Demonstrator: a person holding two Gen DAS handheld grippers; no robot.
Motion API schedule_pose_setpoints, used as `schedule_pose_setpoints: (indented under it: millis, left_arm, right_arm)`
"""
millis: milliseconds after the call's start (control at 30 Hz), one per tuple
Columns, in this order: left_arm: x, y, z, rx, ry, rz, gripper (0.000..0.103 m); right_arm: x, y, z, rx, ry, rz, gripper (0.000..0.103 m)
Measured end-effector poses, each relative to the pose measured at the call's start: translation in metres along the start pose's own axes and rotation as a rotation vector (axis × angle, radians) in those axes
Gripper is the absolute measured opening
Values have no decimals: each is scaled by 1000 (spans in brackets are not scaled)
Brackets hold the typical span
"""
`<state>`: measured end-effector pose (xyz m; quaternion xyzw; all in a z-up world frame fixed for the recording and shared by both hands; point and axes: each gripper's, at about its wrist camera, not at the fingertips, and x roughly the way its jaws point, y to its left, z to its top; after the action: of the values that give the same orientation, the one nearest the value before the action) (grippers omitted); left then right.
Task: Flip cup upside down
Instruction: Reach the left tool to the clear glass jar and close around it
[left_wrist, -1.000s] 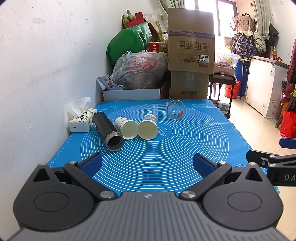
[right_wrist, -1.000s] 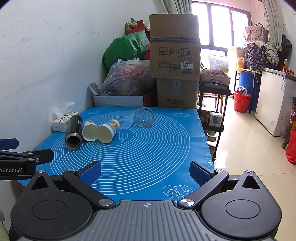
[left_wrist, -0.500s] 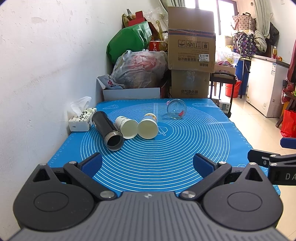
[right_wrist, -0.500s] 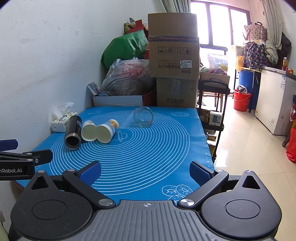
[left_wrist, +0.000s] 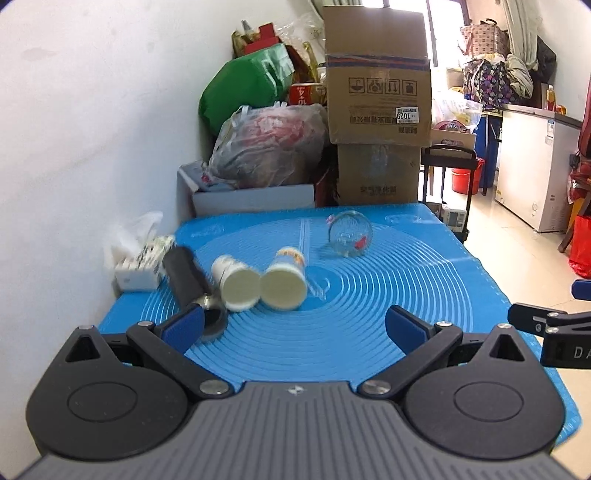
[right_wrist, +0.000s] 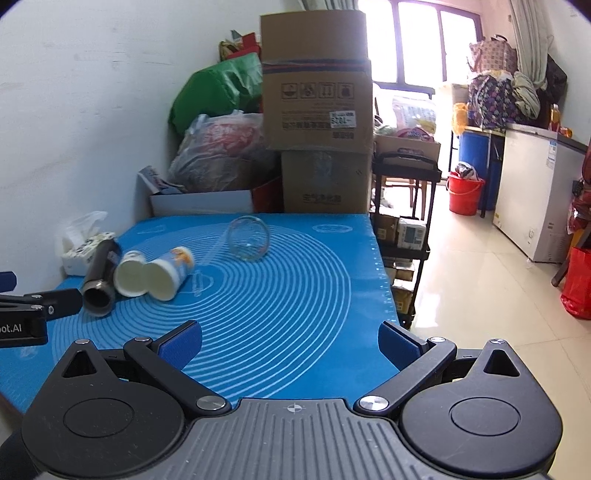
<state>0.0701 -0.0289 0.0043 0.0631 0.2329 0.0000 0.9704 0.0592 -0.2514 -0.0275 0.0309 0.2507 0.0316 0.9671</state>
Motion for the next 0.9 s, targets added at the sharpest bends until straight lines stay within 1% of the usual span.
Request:
schedule_pose_setpoints:
  millis: [233, 400, 500, 667, 900]
  left_arm:
    - [69, -21, 33, 14, -15, -3, 103]
    - [130, -35, 62, -14, 11, -30, 103]
    - [170, -50, 78, 8, 17, -17, 103]
    - [237, -71, 97, 9, 58, -5, 103]
    - [313, -85, 108, -18, 108, 34, 103]
  right_arm:
    - [54, -16, 14, 4, 17, -8, 103]
    - [98, -31, 23, 0, 37, -8, 103]
    - [124, -39, 29, -6, 51, -13, 103]
    - [158, -53, 36, -1, 64, -7, 103]
    - [205, -60, 49, -26, 67, -4, 103]
